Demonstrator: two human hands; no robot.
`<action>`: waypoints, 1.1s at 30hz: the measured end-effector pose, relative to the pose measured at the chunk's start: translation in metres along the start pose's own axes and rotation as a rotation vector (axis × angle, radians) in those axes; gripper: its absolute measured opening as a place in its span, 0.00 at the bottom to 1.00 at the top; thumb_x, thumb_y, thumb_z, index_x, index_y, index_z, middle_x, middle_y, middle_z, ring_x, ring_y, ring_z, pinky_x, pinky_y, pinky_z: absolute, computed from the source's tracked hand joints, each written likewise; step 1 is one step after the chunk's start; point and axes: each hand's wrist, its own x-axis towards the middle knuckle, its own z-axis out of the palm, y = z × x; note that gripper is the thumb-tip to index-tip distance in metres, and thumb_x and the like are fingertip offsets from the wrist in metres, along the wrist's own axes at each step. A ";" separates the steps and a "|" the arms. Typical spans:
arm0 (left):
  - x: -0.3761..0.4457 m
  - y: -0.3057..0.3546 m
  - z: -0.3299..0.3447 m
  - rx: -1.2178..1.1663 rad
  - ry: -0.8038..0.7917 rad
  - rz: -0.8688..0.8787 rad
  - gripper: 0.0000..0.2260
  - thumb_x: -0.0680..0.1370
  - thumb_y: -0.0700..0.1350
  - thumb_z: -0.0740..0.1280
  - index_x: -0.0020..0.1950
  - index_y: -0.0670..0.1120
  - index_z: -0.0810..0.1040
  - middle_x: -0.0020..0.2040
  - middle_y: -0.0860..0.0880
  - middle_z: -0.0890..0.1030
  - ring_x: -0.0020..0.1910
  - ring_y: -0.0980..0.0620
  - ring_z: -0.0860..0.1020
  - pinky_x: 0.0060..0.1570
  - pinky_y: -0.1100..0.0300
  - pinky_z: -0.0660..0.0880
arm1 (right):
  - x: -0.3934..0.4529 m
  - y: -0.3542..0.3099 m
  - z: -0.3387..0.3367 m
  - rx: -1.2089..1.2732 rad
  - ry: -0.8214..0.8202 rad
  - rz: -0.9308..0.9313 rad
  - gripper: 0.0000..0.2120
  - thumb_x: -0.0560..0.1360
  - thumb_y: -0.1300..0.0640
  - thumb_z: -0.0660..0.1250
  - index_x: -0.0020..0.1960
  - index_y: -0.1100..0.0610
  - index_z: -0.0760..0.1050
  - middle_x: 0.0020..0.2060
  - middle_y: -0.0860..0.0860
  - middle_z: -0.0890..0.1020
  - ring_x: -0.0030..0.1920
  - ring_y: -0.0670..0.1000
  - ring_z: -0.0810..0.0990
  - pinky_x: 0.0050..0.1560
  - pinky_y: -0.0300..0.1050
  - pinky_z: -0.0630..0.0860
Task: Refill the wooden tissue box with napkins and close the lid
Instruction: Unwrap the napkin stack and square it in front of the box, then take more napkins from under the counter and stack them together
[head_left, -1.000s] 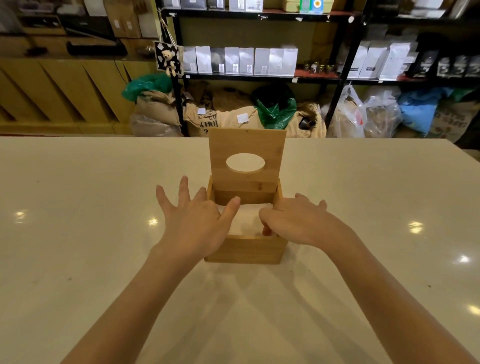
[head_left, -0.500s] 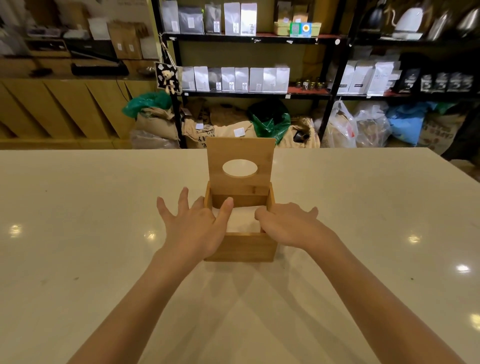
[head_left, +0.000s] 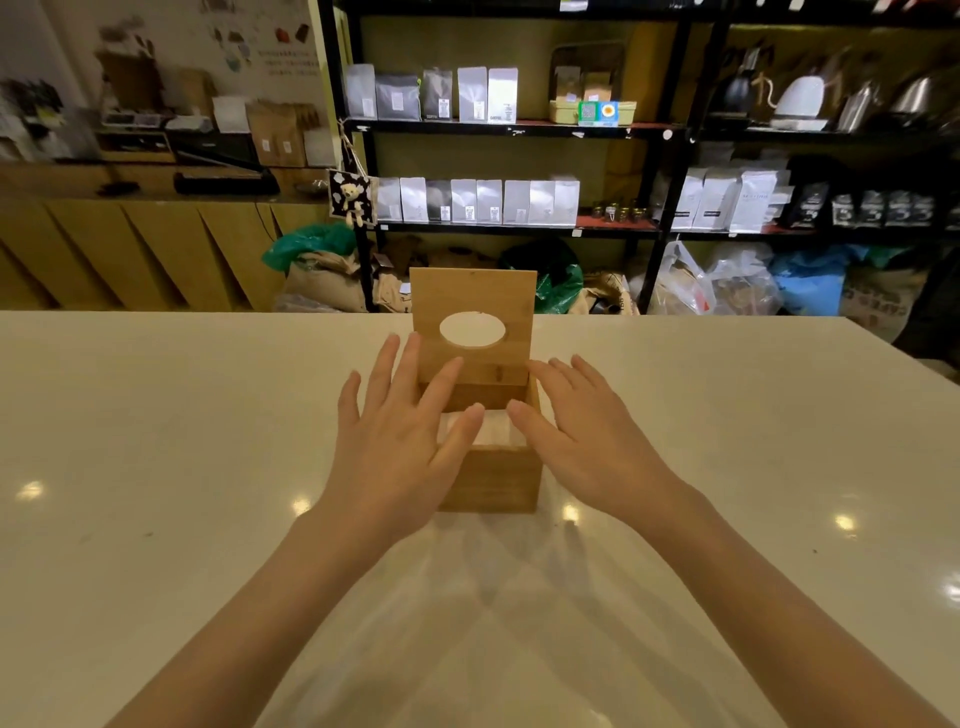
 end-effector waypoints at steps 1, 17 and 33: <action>-0.004 0.003 -0.001 -0.014 0.010 0.005 0.28 0.73 0.65 0.37 0.73 0.61 0.46 0.77 0.53 0.41 0.74 0.55 0.35 0.69 0.51 0.35 | -0.003 0.002 0.000 0.002 0.032 -0.027 0.25 0.79 0.45 0.50 0.74 0.50 0.52 0.76 0.49 0.55 0.76 0.51 0.45 0.75 0.54 0.47; -0.160 0.044 -0.010 -0.155 0.258 0.147 0.28 0.77 0.60 0.45 0.75 0.53 0.43 0.77 0.52 0.44 0.75 0.55 0.41 0.72 0.51 0.39 | -0.155 0.019 0.035 -0.201 0.622 -0.390 0.29 0.78 0.47 0.50 0.75 0.54 0.47 0.75 0.49 0.51 0.76 0.50 0.46 0.75 0.51 0.45; -0.332 0.046 0.084 -0.395 -0.084 0.161 0.22 0.77 0.60 0.49 0.65 0.51 0.68 0.56 0.51 0.80 0.58 0.60 0.70 0.60 0.62 0.67 | -0.327 0.066 0.152 0.052 0.472 -0.272 0.19 0.78 0.50 0.56 0.64 0.60 0.66 0.54 0.54 0.80 0.55 0.47 0.75 0.62 0.36 0.68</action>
